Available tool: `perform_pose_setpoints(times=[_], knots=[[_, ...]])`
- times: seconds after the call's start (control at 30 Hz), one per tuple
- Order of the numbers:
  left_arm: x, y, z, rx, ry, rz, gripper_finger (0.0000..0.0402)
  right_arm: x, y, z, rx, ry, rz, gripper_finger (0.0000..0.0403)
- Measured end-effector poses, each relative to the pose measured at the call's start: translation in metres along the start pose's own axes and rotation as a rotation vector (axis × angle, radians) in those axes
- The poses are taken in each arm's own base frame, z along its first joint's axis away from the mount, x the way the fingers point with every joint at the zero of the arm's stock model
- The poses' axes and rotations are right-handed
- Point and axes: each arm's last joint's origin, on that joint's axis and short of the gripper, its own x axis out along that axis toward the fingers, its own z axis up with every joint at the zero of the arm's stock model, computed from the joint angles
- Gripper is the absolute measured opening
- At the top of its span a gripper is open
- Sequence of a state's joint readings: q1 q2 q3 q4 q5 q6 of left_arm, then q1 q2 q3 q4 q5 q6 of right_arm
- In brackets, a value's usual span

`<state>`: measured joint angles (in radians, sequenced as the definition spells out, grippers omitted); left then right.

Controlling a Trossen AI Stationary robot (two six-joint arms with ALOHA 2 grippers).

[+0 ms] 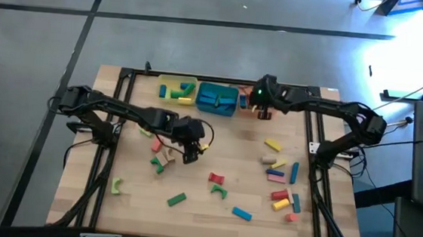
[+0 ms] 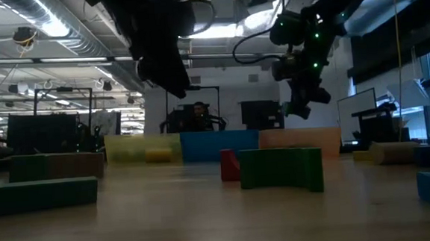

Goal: Sort blocks by size
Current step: Put the green arch into the orange bin, then put the brown arch block into the orange bin

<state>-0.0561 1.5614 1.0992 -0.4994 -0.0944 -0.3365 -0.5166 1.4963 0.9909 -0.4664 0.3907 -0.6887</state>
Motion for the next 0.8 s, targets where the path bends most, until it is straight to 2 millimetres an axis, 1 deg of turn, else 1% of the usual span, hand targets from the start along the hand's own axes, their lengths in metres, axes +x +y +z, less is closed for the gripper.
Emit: perform_pose_setpoints(times=[0.1, 0.33, 0.43, 0.53, 0.6, 0.7, 0.8], knots=[[-0.001, -0.015, -0.007, 0.014, 0.031, -0.065, 0.0186, 0.006, -0.011, -0.006, 0.053, -0.047, 0.026, 0.0046], [-0.007, -0.050, -0.026, 0.028, 0.097, -0.139, 0.0186, 0.013, -0.027, -0.013, 0.121, -0.065, -0.017, 0.0090], [-0.010, -0.058, -0.037, -0.054, 0.165, -0.122, 0.0186, 0.014, -0.030, -0.013, 0.134, -0.096, -0.019, 0.0109], [-0.012, -0.059, -0.047, -0.226, 0.246, -0.061, 0.0186, 0.013, -0.031, -0.011, 0.137, -0.111, -0.030, 0.0128], [-0.014, -0.057, -0.054, -0.294, 0.301, -0.004, 0.0186, 0.013, -0.032, -0.010, 0.140, -0.124, -0.035, 0.0138], [-0.017, -0.051, -0.062, -0.415, 0.360, 0.115, 0.0186, 0.013, -0.032, -0.008, 0.143, -0.154, -0.026, 0.0147], [-0.018, -0.042, -0.065, -0.533, 0.371, 0.233, 0.0186, 0.013, -0.032, -0.008, 0.143, -0.158, -0.022, 0.0149]])
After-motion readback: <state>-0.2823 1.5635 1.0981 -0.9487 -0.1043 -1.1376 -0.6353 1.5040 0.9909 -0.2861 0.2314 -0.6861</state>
